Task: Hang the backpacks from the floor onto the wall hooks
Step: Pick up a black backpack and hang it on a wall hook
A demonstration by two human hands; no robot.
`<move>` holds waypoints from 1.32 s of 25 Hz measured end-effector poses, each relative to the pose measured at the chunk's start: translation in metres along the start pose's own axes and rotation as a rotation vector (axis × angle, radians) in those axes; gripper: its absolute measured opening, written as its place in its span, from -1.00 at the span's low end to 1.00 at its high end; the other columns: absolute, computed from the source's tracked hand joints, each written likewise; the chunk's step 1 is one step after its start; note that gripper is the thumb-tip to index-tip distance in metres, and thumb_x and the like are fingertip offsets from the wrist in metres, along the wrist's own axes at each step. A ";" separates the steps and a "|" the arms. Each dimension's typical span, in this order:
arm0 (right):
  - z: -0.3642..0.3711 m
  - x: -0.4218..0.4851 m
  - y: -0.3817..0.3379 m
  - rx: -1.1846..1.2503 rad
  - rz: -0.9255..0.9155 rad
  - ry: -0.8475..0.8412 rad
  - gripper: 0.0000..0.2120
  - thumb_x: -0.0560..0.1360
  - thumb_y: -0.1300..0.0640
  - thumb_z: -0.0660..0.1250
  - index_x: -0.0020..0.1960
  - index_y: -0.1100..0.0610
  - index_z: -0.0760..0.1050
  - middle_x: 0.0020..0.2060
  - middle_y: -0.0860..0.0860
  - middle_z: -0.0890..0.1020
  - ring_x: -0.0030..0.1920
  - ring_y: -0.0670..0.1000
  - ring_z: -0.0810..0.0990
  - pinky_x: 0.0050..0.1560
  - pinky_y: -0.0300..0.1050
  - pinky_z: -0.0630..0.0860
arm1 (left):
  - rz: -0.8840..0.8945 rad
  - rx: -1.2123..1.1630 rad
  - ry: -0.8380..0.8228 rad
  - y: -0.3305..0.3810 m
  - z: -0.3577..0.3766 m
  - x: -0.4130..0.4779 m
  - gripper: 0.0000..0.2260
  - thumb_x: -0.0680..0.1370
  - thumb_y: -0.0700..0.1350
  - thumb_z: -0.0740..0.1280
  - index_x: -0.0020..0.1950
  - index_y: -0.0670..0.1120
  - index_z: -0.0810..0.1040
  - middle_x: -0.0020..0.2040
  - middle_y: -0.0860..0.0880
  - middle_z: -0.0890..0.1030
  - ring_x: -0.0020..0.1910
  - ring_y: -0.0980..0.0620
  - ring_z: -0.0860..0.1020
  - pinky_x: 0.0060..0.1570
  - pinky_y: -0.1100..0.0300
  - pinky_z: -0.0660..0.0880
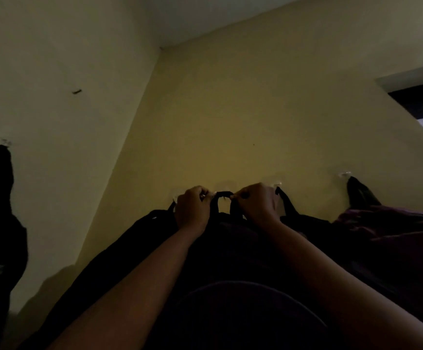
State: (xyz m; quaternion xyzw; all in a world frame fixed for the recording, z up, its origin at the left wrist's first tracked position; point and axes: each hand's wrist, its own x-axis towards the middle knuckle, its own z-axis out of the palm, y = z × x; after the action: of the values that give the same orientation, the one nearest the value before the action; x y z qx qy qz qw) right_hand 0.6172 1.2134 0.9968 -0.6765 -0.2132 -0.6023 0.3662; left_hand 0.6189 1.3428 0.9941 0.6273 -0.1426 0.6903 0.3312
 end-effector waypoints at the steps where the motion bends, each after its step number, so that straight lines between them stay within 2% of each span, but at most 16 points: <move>1: 0.008 0.008 0.004 -0.018 -0.016 0.005 -0.84 0.46 0.12 0.38 -0.03 0.16 0.68 -0.15 0.17 0.72 -0.22 0.10 0.66 -0.33 -0.15 0.46 | 0.006 0.003 -0.001 -0.006 0.008 0.006 -0.76 0.53 -0.05 0.30 0.00 -0.21 0.63 0.02 -0.17 0.68 0.02 -0.13 0.62 -0.17 0.15 0.47; 4: 0.025 0.025 0.012 -0.072 -0.081 0.039 -0.82 0.47 0.15 0.33 -0.01 0.14 0.67 -0.06 0.19 0.71 -0.11 0.18 0.67 -0.17 0.01 0.60 | 0.037 0.008 0.017 -0.019 0.026 0.023 -0.74 0.54 -0.06 0.29 0.02 -0.23 0.62 0.03 -0.20 0.68 0.04 -0.15 0.61 -0.14 0.09 0.50; 6: 0.030 0.033 0.016 -0.095 -0.122 0.082 -0.81 0.46 0.14 0.32 -0.02 0.14 0.67 -0.05 0.20 0.71 -0.08 0.19 0.67 -0.13 0.02 0.61 | 0.070 0.003 0.038 -0.025 0.035 0.031 -0.74 0.54 -0.05 0.29 0.02 -0.23 0.62 0.03 -0.20 0.68 0.03 -0.15 0.62 -0.12 0.08 0.50; 8: 0.031 0.040 0.017 -0.082 -0.115 0.089 -0.81 0.46 0.13 0.32 -0.01 0.15 0.67 -0.05 0.20 0.71 -0.07 0.18 0.67 -0.17 -0.06 0.58 | 0.077 0.008 0.051 -0.025 0.038 0.036 -0.74 0.54 -0.04 0.29 0.02 -0.21 0.63 0.03 -0.18 0.68 0.04 -0.15 0.61 -0.14 0.11 0.48; 10: 0.032 0.044 0.018 -0.074 -0.075 0.066 -0.82 0.46 0.14 0.35 -0.03 0.17 0.67 -0.08 0.22 0.70 -0.07 0.17 0.66 -0.25 -0.14 0.46 | 0.068 0.017 0.035 -0.027 0.041 0.041 -0.74 0.53 -0.03 0.30 0.02 -0.21 0.63 0.03 -0.18 0.68 0.04 -0.15 0.61 -0.16 0.13 0.46; 13: 0.036 0.049 0.018 -0.080 -0.043 0.027 -0.84 0.44 0.16 0.36 -0.19 0.23 0.67 -0.22 0.27 0.65 -0.10 0.09 0.64 -0.25 -0.14 0.44 | 0.025 0.018 -0.047 -0.033 0.045 0.047 -0.75 0.52 -0.06 0.32 0.01 -0.23 0.64 0.02 -0.21 0.68 0.04 -0.17 0.61 -0.14 0.10 0.48; 16: 0.037 0.053 0.019 -0.060 -0.027 0.026 -0.85 0.41 0.15 0.40 -0.08 0.17 0.69 -0.07 0.17 0.71 -0.05 0.11 0.66 -0.19 -0.18 0.49 | -0.072 -0.043 -0.163 -0.036 0.046 0.054 -0.73 0.50 -0.06 0.35 -0.01 -0.27 0.65 0.01 -0.24 0.68 0.01 -0.19 0.63 -0.22 0.14 0.42; 19: 0.038 0.047 0.022 -0.061 0.011 0.002 -0.85 0.39 0.14 0.41 -0.08 0.15 0.69 -0.09 0.16 0.72 -0.06 0.11 0.65 -0.32 -0.27 0.38 | -0.181 -0.068 -0.228 -0.040 0.041 0.048 -0.70 0.46 -0.02 0.40 -0.01 -0.25 0.66 0.00 -0.23 0.68 0.00 -0.16 0.63 -0.22 0.20 0.38; 21: 0.037 0.038 0.021 -0.078 0.004 -0.018 -0.83 0.41 0.11 0.42 -0.05 0.16 0.68 -0.07 0.15 0.71 -0.05 0.11 0.65 -0.38 -0.28 0.34 | -0.184 -0.089 -0.240 -0.042 0.037 0.039 -0.71 0.43 -0.03 0.43 -0.02 -0.24 0.67 -0.01 -0.22 0.69 -0.01 -0.14 0.64 -0.22 0.21 0.40; 25: 0.024 0.025 0.010 -0.090 -0.032 -0.072 -0.80 0.44 0.12 0.40 0.01 0.19 0.67 -0.03 0.15 0.71 -0.03 0.09 0.66 -0.14 -0.16 0.51 | -0.154 -0.133 -0.243 -0.036 0.019 0.031 -0.70 0.42 -0.02 0.45 -0.04 -0.25 0.67 -0.02 -0.19 0.70 -0.04 -0.12 0.65 -0.16 0.17 0.50; 28: 0.007 0.015 0.001 -0.111 -0.058 -0.149 -0.78 0.44 0.12 0.40 0.04 0.17 0.66 0.00 0.14 0.71 -0.01 0.08 0.66 -0.02 -0.10 0.56 | -0.166 -0.122 -0.352 -0.028 -0.004 0.027 -0.68 0.48 0.02 0.36 -0.01 -0.23 0.65 -0.07 -0.16 0.67 -0.12 -0.05 0.59 -0.28 0.26 0.40; 29: 0.001 0.009 -0.002 -0.112 -0.057 -0.184 -0.78 0.46 0.10 0.38 0.05 0.17 0.66 0.00 0.14 0.71 -0.04 0.07 0.65 -0.07 -0.11 0.56 | -0.171 -0.109 -0.400 -0.024 -0.012 0.023 -0.69 0.50 0.04 0.33 -0.02 -0.20 0.64 -0.09 -0.14 0.64 -0.13 -0.02 0.56 -0.26 0.26 0.39; 31: -0.012 -0.005 -0.014 -0.114 -0.035 -0.257 -0.73 0.51 0.04 0.31 0.03 0.20 0.66 -0.05 0.16 0.71 -0.26 0.00 0.58 -0.33 -0.23 0.45 | -0.202 -0.139 -0.473 -0.016 -0.031 0.012 -0.70 0.52 0.04 0.30 0.01 -0.18 0.63 -0.07 -0.13 0.62 -0.10 -0.04 0.56 -0.12 0.22 0.42; 33: -0.030 -0.019 -0.030 -0.123 0.011 -0.287 -0.64 0.54 -0.02 0.25 -0.13 0.24 0.64 -0.21 0.19 0.66 -0.43 -0.05 0.42 -0.46 -0.27 0.26 | -0.231 -0.206 -0.472 -0.005 -0.051 0.000 -0.70 0.53 0.02 0.29 0.06 -0.19 0.62 0.00 -0.15 0.65 -0.02 -0.08 0.60 -0.05 0.19 0.44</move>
State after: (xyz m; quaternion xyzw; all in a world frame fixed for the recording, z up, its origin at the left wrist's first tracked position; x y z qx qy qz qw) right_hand 0.5721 1.2129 0.9861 -0.7780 -0.2222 -0.5093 0.2931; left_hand 0.5825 1.3777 0.9846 0.7458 -0.2127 0.4647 0.4273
